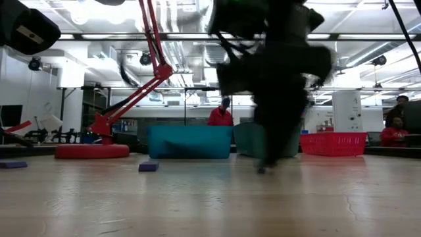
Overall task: Pick & Place School Supplies
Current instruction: Put the blue eraser into the red bin
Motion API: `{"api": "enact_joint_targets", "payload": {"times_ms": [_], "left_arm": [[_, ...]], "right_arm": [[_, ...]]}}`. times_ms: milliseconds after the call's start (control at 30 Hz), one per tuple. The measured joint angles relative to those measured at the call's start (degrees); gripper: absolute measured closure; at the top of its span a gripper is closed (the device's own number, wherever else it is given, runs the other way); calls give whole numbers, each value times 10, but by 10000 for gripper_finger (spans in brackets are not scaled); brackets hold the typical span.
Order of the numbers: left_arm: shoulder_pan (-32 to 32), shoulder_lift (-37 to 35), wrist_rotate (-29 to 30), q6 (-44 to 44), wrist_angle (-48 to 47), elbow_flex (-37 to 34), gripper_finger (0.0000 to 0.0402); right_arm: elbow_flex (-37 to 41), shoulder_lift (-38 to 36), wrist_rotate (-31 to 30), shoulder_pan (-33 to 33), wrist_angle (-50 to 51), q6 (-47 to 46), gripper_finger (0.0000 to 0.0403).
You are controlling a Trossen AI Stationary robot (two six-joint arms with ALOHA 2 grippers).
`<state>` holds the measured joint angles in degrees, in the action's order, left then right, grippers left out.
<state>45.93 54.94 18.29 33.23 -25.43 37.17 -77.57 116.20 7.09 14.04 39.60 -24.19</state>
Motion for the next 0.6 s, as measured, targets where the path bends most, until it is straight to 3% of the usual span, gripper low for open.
{"api": "enact_joint_targets", "payload": {"times_ms": [433, 600], "left_arm": [[0, 0, 0, 0, -1, 0, 303], [0, 0, 0, 0, -1, 0, 303]], "right_arm": [[0, -61, 4, 7, 48, -60, 319], [-1, -109, -68, 7, 24, -180, 310]]}}
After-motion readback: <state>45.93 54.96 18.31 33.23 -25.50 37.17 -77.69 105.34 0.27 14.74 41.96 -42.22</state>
